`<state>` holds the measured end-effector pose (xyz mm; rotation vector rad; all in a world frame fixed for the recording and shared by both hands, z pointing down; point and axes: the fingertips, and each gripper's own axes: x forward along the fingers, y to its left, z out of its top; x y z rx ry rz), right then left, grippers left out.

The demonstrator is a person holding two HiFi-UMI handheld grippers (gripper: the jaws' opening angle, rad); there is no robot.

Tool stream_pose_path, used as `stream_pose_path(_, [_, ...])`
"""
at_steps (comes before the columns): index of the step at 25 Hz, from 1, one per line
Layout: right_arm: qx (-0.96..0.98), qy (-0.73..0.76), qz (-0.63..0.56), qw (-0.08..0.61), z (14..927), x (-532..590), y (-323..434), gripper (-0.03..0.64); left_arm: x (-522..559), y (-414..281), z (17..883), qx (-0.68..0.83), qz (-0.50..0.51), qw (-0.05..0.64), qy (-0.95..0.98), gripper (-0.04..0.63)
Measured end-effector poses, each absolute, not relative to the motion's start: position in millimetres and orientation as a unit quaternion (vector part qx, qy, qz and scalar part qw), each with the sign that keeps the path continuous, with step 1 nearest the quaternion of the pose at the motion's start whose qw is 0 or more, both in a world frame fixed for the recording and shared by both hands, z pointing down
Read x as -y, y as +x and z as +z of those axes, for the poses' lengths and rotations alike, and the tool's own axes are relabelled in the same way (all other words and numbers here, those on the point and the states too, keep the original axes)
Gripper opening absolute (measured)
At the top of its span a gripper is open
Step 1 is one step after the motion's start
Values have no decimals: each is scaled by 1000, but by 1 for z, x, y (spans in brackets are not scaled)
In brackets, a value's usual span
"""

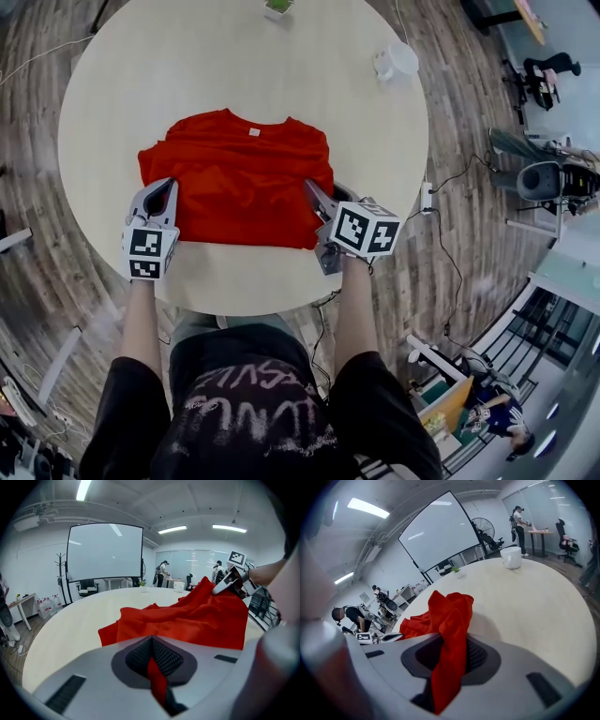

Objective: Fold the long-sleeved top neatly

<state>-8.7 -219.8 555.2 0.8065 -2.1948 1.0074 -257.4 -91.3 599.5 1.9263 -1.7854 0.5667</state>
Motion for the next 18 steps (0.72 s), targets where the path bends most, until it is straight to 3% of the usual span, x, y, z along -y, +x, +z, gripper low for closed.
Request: stream_pose_path(18, [825, 284, 373, 316, 507, 190, -87, 104, 92, -253, 595, 624, 179, 231, 724, 11])
